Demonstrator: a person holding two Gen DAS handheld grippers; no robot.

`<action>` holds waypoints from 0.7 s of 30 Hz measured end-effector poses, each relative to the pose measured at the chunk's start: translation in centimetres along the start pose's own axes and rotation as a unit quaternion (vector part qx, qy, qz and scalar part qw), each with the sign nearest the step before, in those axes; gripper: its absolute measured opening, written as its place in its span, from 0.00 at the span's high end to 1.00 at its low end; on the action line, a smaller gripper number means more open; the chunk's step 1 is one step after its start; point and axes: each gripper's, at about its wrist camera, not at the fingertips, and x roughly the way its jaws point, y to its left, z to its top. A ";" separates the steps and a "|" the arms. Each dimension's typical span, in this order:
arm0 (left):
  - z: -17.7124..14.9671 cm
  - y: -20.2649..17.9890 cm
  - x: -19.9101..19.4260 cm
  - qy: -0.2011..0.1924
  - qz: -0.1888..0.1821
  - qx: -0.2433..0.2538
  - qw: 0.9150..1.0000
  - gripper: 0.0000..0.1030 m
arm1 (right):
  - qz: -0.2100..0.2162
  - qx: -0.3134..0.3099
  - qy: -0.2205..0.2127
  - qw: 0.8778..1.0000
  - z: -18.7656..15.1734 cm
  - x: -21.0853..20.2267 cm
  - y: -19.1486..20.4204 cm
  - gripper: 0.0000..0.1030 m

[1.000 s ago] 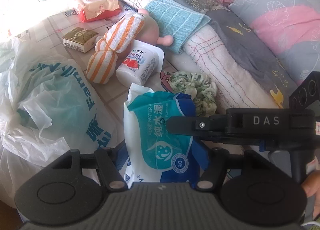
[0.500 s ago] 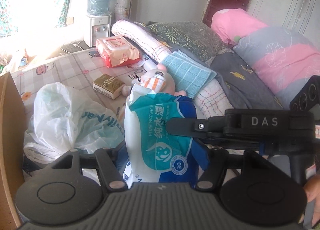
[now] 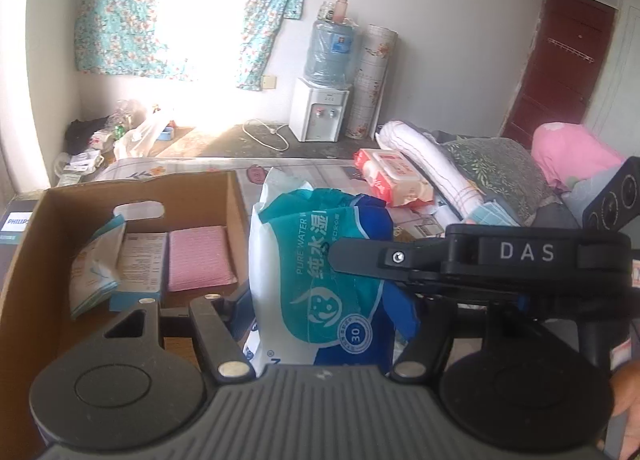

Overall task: Organize soft objects
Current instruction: 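Carry the wet wipes pack with the right tool over the box, then lower the pack into the box and open the right tool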

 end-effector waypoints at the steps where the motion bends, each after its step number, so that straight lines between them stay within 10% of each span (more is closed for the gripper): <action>1: 0.0 1.1 -0.3 0.001 0.009 -0.007 1.000 0.35 | 0.008 -0.005 0.012 1.000 -0.2 1.5 1.3 0.63; 12: -2.3 10.4 4.6 0.083 0.000 -0.098 0.992 0.35 | -0.034 -0.045 0.097 0.994 -2.5 12.0 4.5 0.61; 21: -4.5 12.5 10.9 0.185 0.016 -0.120 0.975 0.35 | -0.067 -0.074 0.049 0.994 -1.0 11.2 2.3 0.62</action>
